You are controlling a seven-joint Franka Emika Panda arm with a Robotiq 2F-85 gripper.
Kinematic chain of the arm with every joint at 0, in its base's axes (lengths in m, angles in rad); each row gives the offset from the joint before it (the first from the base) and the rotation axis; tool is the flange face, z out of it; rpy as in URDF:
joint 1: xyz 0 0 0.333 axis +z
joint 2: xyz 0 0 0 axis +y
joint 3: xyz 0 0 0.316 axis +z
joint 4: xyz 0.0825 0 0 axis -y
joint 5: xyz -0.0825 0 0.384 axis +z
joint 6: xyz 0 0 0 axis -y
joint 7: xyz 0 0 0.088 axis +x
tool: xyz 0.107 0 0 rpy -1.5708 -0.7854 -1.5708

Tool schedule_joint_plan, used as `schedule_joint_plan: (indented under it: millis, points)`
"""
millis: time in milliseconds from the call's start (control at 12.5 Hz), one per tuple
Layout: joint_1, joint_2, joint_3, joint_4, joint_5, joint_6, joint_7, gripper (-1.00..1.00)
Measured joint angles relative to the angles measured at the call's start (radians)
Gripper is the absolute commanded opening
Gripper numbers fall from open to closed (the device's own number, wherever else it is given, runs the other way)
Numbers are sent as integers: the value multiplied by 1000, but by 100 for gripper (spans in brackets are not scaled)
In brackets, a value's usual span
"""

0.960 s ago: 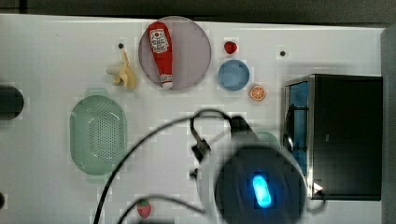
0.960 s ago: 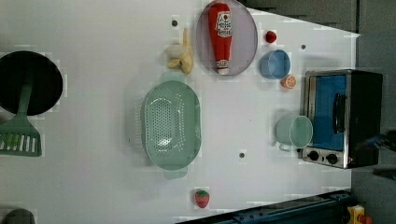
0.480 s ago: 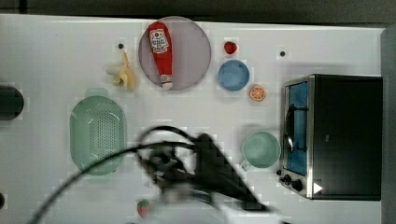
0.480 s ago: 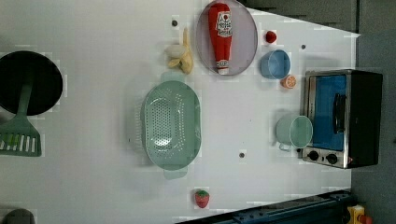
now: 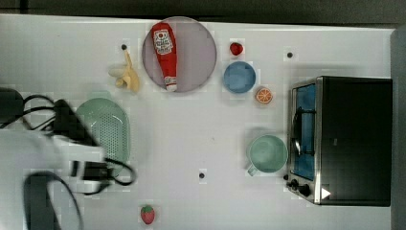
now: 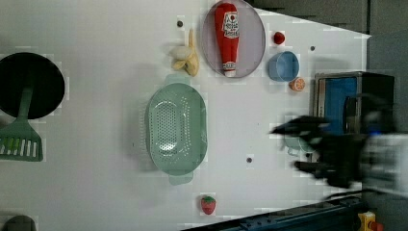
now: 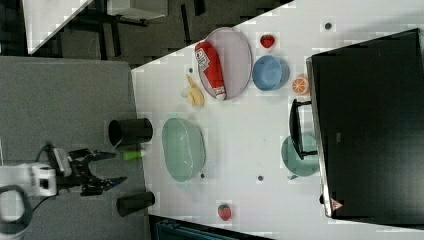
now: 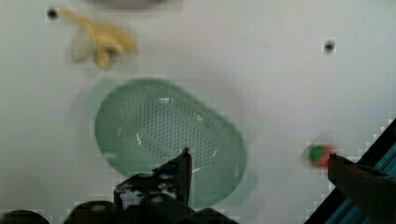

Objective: Drag strainer left to right.

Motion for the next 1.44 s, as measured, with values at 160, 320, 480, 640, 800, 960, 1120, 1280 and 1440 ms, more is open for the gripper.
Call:
schedule_joint_plan:
  millis: [160, 320, 480, 640, 800, 960, 1120, 1280, 1440]
  points:
    - [12, 105, 100, -43, 10, 93, 170, 100]
    - [31, 209, 156, -59, -38, 214, 343, 100]
    - [43, 304, 179, -59, -74, 316, 476, 100]
    - [40, 389, 181, -59, -136, 384, 585, 100]
    - [31, 465, 176, -51, -179, 450, 671, 100]
    - [33, 543, 147, -33, -238, 518, 702, 100]
    - [36, 589, 103, -61, -295, 611, 754, 100]
    - [42, 654, 74, -57, -287, 645, 766, 100]
    - [78, 712, -3, -70, -293, 705, 774, 100]
